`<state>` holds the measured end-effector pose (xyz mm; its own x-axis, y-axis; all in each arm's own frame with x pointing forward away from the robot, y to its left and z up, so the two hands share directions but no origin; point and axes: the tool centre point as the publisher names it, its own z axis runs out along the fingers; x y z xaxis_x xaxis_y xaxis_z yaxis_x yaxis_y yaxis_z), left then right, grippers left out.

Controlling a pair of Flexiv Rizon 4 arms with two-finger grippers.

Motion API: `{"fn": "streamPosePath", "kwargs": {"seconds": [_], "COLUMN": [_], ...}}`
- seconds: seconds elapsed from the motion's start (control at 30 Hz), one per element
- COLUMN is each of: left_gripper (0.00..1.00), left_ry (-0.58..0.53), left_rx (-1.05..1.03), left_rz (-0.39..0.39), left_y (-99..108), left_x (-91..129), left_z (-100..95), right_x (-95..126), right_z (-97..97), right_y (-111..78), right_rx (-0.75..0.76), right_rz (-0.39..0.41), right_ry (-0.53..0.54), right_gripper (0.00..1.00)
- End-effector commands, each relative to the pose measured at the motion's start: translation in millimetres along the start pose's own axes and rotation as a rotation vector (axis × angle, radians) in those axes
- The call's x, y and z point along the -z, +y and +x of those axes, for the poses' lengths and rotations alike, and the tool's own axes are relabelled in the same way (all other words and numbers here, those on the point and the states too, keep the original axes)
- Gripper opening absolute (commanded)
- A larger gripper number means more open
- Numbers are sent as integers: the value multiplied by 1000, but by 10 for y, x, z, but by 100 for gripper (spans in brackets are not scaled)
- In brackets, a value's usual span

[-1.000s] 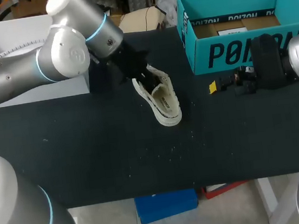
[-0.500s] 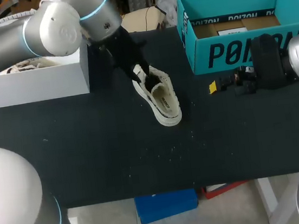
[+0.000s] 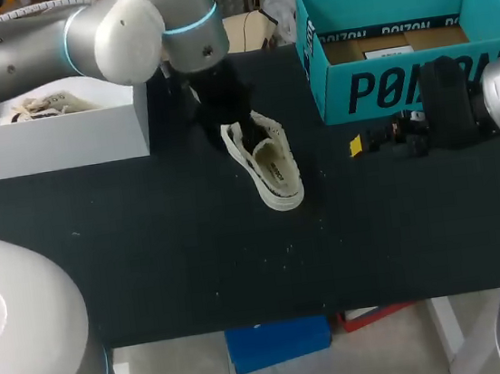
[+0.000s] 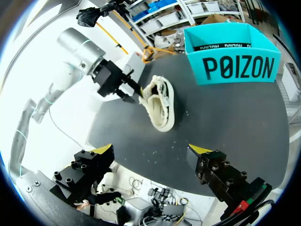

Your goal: Take the shoe out of the shoebox, open the shoe tongue, remove and reinsert the insole, then place the shoe into the shoebox

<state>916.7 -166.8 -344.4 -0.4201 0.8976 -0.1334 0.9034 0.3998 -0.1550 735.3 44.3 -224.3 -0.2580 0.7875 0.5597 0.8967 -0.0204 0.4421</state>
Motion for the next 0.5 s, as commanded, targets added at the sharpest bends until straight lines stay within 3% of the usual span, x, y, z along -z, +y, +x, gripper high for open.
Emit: {"fn": "streamPosePath", "kwargs": {"seconds": [0.03,0.3,0.5], "left_gripper": [47,43,41], "left_ry": [37,43,35], "left_rx": [2,5,4], "left_rz": [0,-19,-35], "left_y": [-6,38,68], "left_x": [-167,-496,-608], "left_z": [-35,34,41], "right_x": [-6,-6,-6], "right_z": [-1,-1,-1], "right_y": [-8,-8,-8], "right_rx": [0,0,0], "right_rz": [-2,-2,-2], "right_ry": [1,1,1], "right_gripper": [100,100,100]}}
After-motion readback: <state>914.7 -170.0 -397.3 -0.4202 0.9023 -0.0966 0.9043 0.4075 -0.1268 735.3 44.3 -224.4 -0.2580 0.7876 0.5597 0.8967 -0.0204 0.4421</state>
